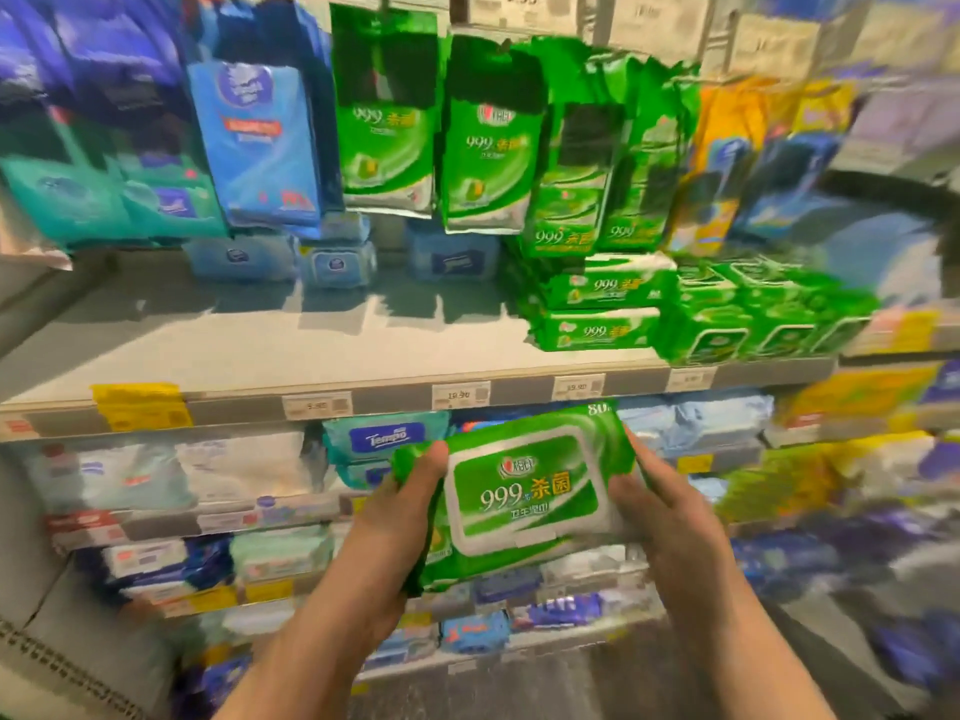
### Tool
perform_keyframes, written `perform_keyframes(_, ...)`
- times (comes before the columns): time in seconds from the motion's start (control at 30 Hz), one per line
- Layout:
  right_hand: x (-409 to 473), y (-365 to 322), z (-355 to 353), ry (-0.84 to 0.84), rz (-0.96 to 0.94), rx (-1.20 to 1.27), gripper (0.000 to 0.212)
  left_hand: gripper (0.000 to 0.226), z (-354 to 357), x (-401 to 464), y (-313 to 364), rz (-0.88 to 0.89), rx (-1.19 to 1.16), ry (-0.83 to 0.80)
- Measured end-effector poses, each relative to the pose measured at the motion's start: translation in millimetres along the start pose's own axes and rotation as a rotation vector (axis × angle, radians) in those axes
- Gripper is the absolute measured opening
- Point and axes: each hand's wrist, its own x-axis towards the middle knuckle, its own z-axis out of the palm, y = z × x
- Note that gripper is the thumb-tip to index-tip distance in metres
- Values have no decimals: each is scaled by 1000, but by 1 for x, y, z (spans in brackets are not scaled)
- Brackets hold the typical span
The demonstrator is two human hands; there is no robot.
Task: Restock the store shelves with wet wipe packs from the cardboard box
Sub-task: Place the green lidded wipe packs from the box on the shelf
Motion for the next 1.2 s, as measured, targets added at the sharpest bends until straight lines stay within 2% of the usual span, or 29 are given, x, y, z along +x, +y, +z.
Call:
perform_keyframes(0.07, 23, -11, -11, 19, -34, -141, 58, 56, 16, 23, 11, 52, 48, -70)
perform_keyframes(0.17, 55, -26, -26, 60, -58, -292, 53, 70, 37, 52, 37, 157, 127, -141)
perform_keyframes(0.3, 96, -36, -41, 91, -30, -440, 53, 55, 66, 85, 67, 370, 442, -165)
perform_keyframes(0.37, 115, -33, -52, 132, -36, -441, 54, 56, 76, 102, 75, 463, 492, -181)
perform_keyframes(0.43, 132, -30, -61, 167, -63, -425, 67, 64, 85, 119, 82, 540, 477, -239)
perform_keyframes(0.5, 150, -29, -68, 188, -106, -435, 93, 77, 93, 137, 86, 594, 473, -298)
perform_keyframes(0.57, 168, -29, -77, 214, -148, -460, 109, 86, 102, 154, 85, 629, 464, -262)
perform_keyframes(0.7, 207, -22, -92, 174, -229, -449, 120, 116, 120, 178, 76, 698, 546, -117)
perform_keyframes(0.87, 238, -4, -115, 149, -427, -522, 111, 110, 139, 191, 67, 830, 692, 32)
perform_keyframes(0.93, 245, 3, -122, 133, -393, -507, 107, 108, 148, 196, 63, 859, 716, 72)
perform_keyframes(1.0, 251, 6, -127, 126, -327, -478, 112, 106, 158, 199, 59, 864, 692, 92)
perform_keyframes(1.1, 247, 0, -134, 157, -244, -568, 117, 106, 169, 209, 49, 890, 697, 133)
perform_keyframes(1.2, 240, 2, -137, 117, -260, -652, 107, 108, 168, 217, 40, 877, 721, 185)
